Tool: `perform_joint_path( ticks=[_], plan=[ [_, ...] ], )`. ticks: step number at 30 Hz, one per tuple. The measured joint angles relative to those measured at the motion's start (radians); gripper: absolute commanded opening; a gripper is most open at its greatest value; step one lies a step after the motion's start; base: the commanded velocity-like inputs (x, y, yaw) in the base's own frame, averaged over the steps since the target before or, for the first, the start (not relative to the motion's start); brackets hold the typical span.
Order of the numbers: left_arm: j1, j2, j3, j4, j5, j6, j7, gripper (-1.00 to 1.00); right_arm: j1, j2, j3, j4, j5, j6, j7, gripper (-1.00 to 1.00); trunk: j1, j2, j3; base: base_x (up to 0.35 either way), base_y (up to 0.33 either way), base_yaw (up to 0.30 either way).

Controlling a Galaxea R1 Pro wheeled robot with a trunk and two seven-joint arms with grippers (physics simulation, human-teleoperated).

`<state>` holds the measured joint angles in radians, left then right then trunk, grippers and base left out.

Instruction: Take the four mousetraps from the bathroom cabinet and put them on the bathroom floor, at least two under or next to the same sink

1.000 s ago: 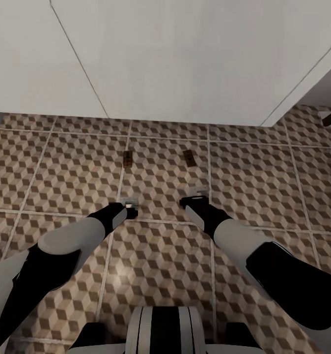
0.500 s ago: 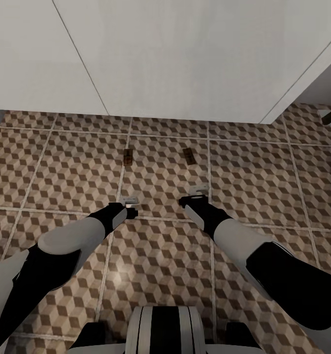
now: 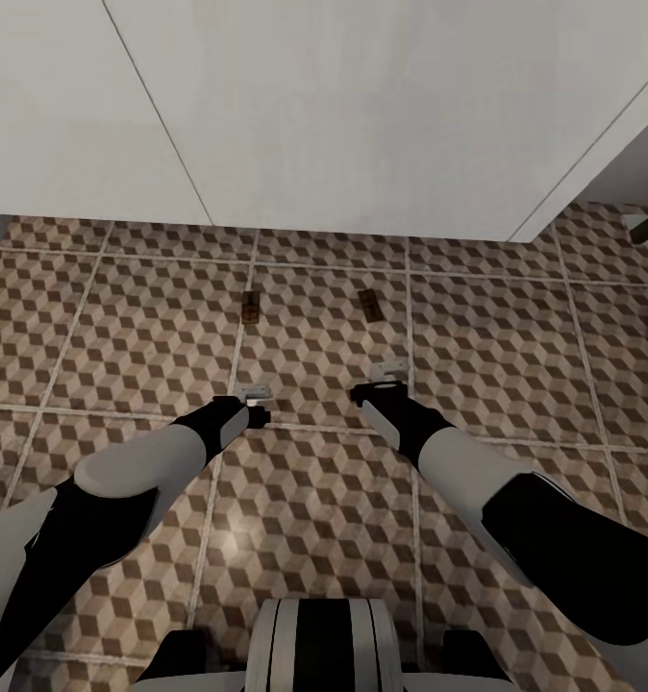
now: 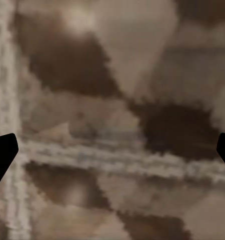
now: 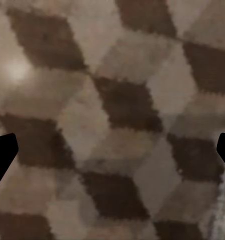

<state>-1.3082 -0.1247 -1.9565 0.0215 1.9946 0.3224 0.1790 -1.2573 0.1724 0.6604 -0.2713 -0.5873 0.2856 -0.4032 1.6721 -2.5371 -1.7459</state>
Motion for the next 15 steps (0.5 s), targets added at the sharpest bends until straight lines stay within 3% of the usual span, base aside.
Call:
perform_joint_path(
  ticks=[15],
  plan=[
    [0.0,0.0,0.0,0.0,0.0,-0.001,0.0,1.0,0.0,0.0,0.0,0.0,0.0,0.0,0.0,1.0,0.0,0.0,0.0,0.0,0.0,0.0]
  ],
)
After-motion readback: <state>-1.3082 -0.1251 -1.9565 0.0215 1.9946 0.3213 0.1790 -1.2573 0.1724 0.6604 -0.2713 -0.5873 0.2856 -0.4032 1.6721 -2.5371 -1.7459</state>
